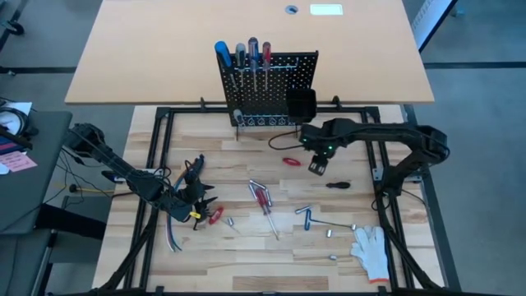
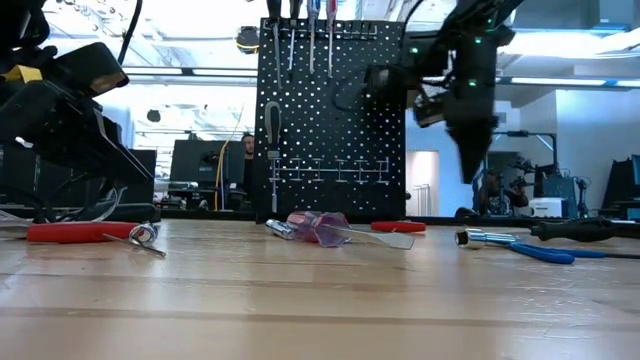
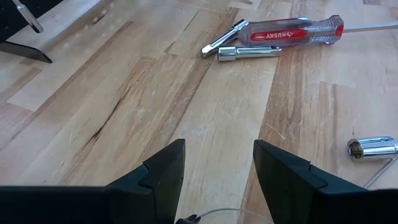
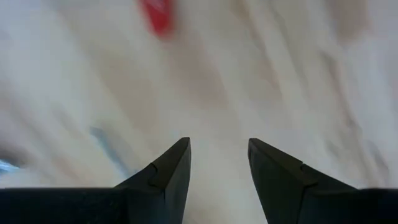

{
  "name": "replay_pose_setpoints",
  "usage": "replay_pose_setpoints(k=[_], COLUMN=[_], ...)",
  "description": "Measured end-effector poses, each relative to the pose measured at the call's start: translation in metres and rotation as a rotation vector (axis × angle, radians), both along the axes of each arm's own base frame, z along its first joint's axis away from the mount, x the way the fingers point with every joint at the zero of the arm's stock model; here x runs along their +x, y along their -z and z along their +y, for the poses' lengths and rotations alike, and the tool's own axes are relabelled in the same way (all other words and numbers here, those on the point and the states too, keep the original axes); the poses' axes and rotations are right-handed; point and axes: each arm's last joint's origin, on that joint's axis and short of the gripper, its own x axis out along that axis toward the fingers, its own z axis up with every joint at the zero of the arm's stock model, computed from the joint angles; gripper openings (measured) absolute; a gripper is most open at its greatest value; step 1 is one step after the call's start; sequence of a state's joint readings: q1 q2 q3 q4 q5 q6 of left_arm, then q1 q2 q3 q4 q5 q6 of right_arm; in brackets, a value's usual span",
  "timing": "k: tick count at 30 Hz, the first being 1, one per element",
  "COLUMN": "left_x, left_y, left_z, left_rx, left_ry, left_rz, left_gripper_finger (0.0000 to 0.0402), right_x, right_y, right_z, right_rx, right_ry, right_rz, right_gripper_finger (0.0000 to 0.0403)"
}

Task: Hang tools onto peg board
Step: Hang the allen wrench on the pegboard

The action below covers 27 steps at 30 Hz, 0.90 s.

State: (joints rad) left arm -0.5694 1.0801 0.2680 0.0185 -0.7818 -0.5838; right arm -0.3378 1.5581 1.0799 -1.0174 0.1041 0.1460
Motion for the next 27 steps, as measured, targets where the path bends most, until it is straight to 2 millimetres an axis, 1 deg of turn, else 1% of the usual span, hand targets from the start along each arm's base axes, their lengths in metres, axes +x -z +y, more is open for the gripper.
replay_pose_setpoints(k=[3, 5, 7, 10, 13, 15, 18, 21, 27], left_x=[0.000, 0.000, 0.000, 0.000, 0.000, 0.000, 0.000, 0.000, 0.000], left_y=[0.000, 0.000, 0.000, 0.000, 0.000, 0.000, 0.000, 0.000, 0.000], left_z=[0.000, 0.000, 0.000, 0.000, 0.000, 0.000, 0.000, 0.000, 0.000], left_rx=[0.000, 0.000, 0.000, 0.000, 0.000, 0.000, 0.000, 0.000, 0.000], left_ry=[0.000, 0.000, 0.001, 0.000, 0.001, 0.000, 0.001, 0.001, 0.001], left_rz=[0.000, 0.000, 0.000, 0.000, 0.000, 0.001, 0.001, 0.001, 0.001], left_gripper_finger=[0.0185, 0.0185, 0.0185, 0.0185, 0.0185, 0.0185, 0.0185, 0.0185, 0.0185], right_x=[-0.010, -0.011, -0.011, -0.007, 0.001, 0.007, 0.015, 0.019, 0.017], right_y=[0.008, 0.016, 0.025, 0.037, 0.044, 0.048, 0.053, 0.057, 0.064], right_z=[-0.004, -0.009, -0.014, -0.017, -0.013, -0.005, 0.008, 0.016, 0.018], right_rx=[-0.067, -0.086, -0.082, -0.046, -0.043, -0.072, -0.136, -0.233, -0.262], right_ry=[0.023, 0.044, 0.064, 0.050, -0.027, -0.095, -0.158, -0.173, -0.149], right_rz=[0.068, 0.055, 0.004, -0.123, -0.222, -0.282, -0.352, -0.380, -0.434], right_gripper_finger=[0.0168, 0.0170, 0.0179, 0.0209, 0.0240, 0.0250, 0.0253, 0.0247, 0.0226])
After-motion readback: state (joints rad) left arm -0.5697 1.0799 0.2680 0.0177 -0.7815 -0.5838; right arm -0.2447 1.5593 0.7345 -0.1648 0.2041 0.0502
